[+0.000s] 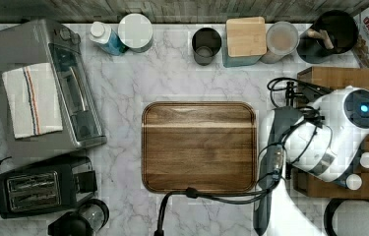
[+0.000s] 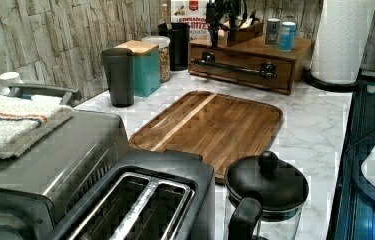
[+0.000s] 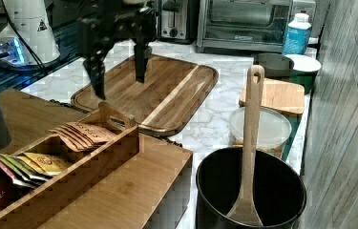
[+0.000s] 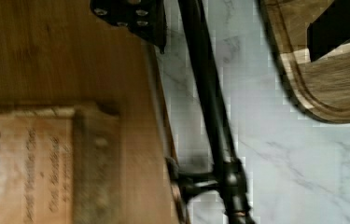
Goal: Open the drawer.
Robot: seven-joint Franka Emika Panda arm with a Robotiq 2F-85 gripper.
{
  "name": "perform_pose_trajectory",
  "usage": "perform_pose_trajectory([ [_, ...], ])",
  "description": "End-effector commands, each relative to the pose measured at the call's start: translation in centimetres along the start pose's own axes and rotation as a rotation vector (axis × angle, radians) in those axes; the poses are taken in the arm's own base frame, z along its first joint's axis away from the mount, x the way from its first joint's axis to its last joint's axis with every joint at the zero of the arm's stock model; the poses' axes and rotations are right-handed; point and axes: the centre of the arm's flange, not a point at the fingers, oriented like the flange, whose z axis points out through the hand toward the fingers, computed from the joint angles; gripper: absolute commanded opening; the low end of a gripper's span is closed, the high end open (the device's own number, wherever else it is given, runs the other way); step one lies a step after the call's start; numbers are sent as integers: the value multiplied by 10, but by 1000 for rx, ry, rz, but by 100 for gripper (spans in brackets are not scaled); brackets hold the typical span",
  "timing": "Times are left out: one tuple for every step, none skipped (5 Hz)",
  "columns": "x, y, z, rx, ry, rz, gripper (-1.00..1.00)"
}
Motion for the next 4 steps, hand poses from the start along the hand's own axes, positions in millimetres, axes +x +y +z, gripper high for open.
perform_pose_trajectory([
  [-2,-34,-21,39,171,-105,100],
  [-3,-37,-11,21,170,-126,100],
  [0,-32,1,-16,129,-112,100],
  [-11,-34,14,-78,110,-86,100],
])
